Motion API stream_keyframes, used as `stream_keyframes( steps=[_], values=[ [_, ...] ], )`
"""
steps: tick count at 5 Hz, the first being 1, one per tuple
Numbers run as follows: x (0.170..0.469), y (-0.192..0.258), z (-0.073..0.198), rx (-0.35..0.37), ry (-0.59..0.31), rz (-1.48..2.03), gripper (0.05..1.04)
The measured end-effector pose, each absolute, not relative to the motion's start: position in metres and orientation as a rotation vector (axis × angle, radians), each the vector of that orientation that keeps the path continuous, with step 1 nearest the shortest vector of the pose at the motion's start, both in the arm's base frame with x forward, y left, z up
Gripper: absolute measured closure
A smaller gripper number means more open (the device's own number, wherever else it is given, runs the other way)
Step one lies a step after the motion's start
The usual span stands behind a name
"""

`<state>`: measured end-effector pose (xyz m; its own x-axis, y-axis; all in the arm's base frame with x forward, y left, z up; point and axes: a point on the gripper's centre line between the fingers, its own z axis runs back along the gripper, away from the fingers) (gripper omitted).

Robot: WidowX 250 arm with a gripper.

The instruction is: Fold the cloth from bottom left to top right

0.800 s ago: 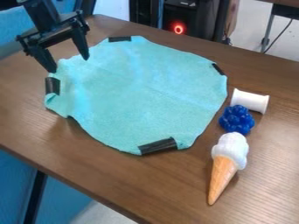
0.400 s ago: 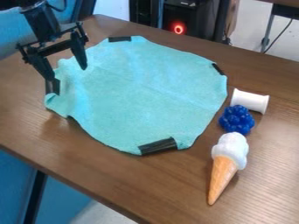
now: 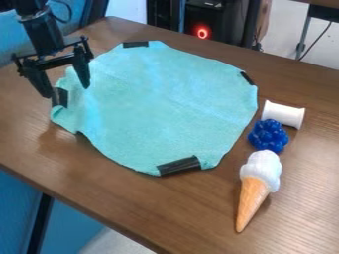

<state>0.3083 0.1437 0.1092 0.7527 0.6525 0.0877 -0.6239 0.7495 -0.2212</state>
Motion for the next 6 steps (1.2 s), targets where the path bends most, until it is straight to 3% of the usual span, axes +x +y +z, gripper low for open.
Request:
stream_keyframes(
  steps=[2,5,6],
  values=[
    [0.304,0.149,0.100,0.023,-0.143,0.717,0.082],
    [0.301,0.160,0.093,0.071,-0.172,0.737,0.082],
    [0.301,0.163,0.084,0.091,-0.156,0.739,0.125]
  ],
)
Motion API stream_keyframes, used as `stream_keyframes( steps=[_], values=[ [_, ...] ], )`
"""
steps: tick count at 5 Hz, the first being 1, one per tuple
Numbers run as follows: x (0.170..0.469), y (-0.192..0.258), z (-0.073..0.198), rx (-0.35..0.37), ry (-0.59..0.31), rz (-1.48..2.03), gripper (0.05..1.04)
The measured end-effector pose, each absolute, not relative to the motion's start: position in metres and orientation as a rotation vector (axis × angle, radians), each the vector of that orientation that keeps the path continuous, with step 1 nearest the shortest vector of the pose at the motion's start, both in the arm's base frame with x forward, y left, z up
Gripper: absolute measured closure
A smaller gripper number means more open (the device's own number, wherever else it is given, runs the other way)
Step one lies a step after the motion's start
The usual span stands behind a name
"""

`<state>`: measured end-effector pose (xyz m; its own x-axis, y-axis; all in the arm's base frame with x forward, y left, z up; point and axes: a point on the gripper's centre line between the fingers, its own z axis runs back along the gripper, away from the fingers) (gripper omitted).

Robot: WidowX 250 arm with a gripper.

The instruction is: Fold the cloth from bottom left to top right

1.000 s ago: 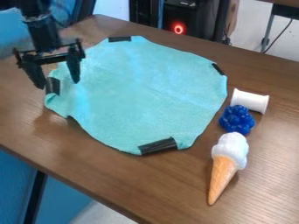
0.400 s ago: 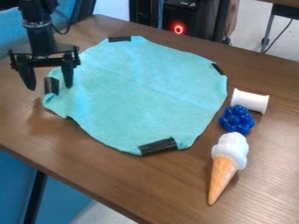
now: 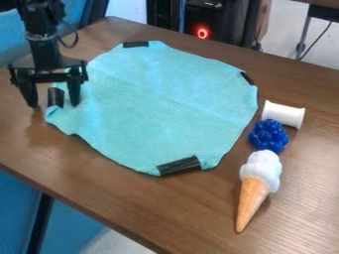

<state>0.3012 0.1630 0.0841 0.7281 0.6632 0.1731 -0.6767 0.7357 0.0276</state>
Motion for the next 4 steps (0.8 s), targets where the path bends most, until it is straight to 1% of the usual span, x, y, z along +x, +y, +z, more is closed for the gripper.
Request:
stream_keyframes(
  steps=[1,2,3,4],
  values=[
    [0.3048,0.1619,0.0812,0.114,-0.152,0.715,0.370],
    [0.3084,0.1635,0.0803,0.118,-0.164,0.710,0.654],
    [0.3101,0.1610,0.0802,0.065,-0.167,0.691,0.871],
    [0.3082,0.1548,0.0831,-0.007,-0.130,0.703,0.987]
  ],
)
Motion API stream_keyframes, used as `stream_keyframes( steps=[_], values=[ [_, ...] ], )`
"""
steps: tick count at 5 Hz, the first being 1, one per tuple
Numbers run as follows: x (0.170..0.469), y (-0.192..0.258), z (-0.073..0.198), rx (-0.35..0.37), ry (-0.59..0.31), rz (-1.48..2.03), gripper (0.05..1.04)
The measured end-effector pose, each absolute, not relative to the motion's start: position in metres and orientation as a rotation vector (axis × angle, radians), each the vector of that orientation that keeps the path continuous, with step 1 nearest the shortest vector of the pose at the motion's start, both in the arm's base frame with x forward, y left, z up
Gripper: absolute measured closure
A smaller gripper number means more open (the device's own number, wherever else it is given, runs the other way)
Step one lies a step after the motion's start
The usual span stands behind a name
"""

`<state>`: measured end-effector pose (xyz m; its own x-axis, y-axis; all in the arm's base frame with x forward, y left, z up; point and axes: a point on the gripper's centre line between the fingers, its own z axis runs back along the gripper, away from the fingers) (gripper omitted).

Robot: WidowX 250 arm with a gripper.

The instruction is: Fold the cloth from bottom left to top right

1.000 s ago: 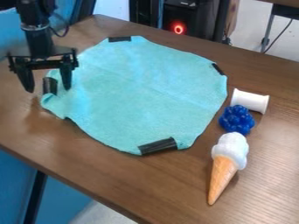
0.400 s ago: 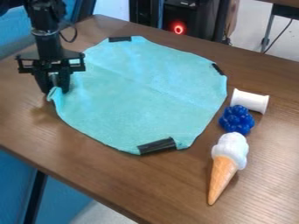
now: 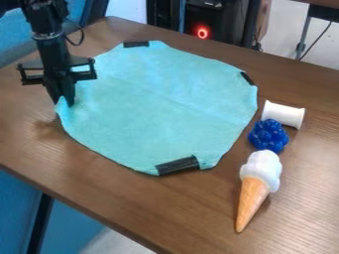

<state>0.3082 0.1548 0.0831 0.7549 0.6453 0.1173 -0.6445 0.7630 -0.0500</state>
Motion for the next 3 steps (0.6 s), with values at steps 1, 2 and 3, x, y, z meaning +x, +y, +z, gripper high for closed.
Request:
stream_keyframes(
  steps=[1,2,3],
  values=[
    [0.321,0.139,0.109,-0.089,-0.153,0.698,0.999],
    [0.343,0.110,0.132,-0.115,-0.182,0.650,0.999],
    [0.364,0.091,0.135,-0.122,-0.174,0.634,0.999]
  ],
)
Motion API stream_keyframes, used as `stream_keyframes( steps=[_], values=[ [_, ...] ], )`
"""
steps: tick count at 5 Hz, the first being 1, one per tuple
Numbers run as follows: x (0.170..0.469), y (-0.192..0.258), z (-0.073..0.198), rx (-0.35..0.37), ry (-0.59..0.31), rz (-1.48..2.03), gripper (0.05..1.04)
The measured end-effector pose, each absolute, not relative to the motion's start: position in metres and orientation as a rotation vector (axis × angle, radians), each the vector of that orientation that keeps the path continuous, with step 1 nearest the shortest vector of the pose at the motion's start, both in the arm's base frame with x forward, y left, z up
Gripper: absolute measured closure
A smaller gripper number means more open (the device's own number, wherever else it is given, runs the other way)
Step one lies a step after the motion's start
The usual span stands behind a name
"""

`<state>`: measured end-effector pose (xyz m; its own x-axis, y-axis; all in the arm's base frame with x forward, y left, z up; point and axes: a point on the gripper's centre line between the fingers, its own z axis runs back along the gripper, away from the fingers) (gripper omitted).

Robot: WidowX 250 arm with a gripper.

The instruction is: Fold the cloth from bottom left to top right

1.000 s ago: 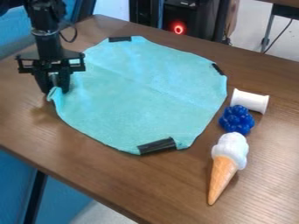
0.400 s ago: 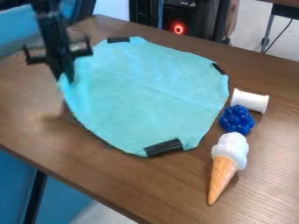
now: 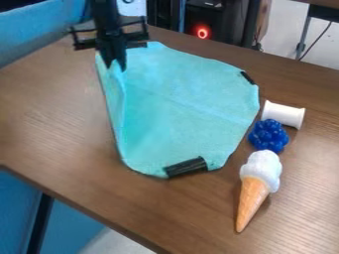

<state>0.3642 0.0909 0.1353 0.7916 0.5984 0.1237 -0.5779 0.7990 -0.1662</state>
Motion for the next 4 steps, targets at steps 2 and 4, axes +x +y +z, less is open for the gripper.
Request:
stream_keyframes(
  steps=[2,4],
  values=[
    [0.415,0.046,0.127,-0.175,-0.156,0.587,0.999],
    [0.449,0.001,0.122,-0.177,-0.181,0.547,0.999]
  ],
)
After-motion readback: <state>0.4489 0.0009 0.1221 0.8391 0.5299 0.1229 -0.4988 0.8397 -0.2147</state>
